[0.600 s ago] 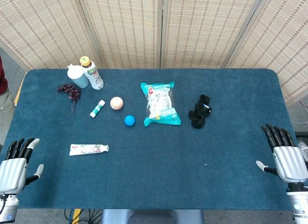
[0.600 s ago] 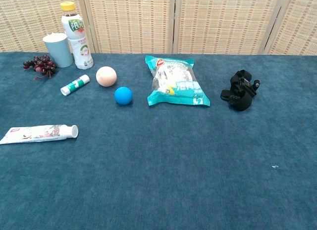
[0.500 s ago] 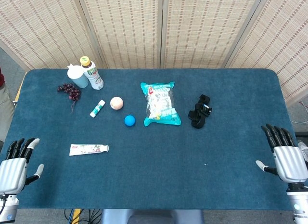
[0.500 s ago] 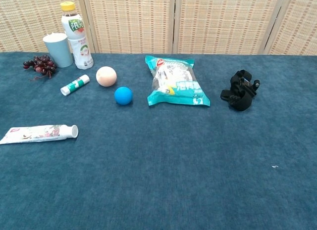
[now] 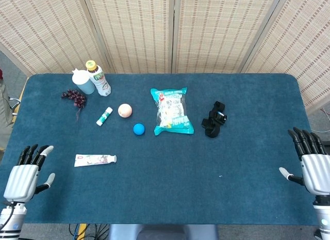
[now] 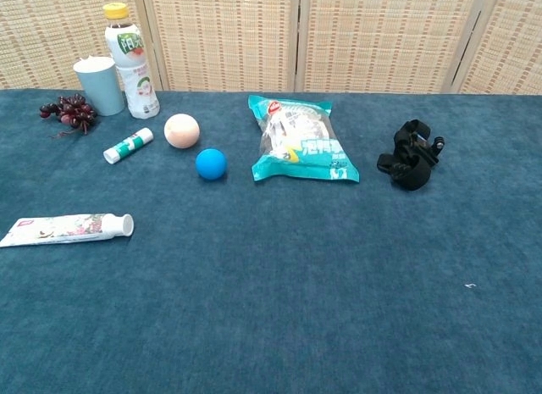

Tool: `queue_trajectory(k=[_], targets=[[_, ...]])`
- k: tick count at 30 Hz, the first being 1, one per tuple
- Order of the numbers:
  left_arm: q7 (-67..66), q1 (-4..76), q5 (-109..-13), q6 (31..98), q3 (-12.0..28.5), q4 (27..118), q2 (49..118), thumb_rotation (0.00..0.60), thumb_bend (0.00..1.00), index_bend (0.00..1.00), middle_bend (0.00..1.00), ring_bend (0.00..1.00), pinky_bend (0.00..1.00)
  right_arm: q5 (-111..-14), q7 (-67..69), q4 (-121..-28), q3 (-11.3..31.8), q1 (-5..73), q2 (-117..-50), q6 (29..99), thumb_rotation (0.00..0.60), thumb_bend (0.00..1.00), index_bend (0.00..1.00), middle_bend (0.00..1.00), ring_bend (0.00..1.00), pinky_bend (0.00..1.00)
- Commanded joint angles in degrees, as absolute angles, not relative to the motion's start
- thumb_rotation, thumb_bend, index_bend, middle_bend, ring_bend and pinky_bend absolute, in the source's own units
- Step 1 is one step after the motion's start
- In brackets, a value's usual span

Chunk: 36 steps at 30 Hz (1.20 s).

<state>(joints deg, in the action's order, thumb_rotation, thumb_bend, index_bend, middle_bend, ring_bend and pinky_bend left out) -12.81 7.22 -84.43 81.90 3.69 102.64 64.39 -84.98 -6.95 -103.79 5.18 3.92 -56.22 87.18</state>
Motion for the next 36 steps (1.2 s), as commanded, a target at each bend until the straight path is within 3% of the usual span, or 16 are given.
queue_trajectory(k=[1,18,36], targets=[[-12.5,9.9,-84.4,78.2,4.1,102.1,64.7,0.6,0.3,0.15,0.13,0.02,0.0,-85.1,-6.7,-103.8,5.3,3.8,-56.2,87.4,0.6,0.07,0.04,0.06,0.0,0.08],[-12.7,19.3,-80.0,65.0,4.9,92.3,75.7,0.6,0.26,0.15,0.14,0.02,0.0,-84.5,-5.7,-103.0,4.8,2.6,-56.3,88.0,0.6,0.07,0.04,0.06,0.0,0.08],[-12.6,23.7,-74.2,60.8,6.3,81.2,84.6,0.6,0.17,0.24,0.2,0.06,0.01,-84.3,-5.0,-102.8,4.6,1.6,-55.9,88.5,0.6,0.07,0.04,0.06,0.0,0.08]])
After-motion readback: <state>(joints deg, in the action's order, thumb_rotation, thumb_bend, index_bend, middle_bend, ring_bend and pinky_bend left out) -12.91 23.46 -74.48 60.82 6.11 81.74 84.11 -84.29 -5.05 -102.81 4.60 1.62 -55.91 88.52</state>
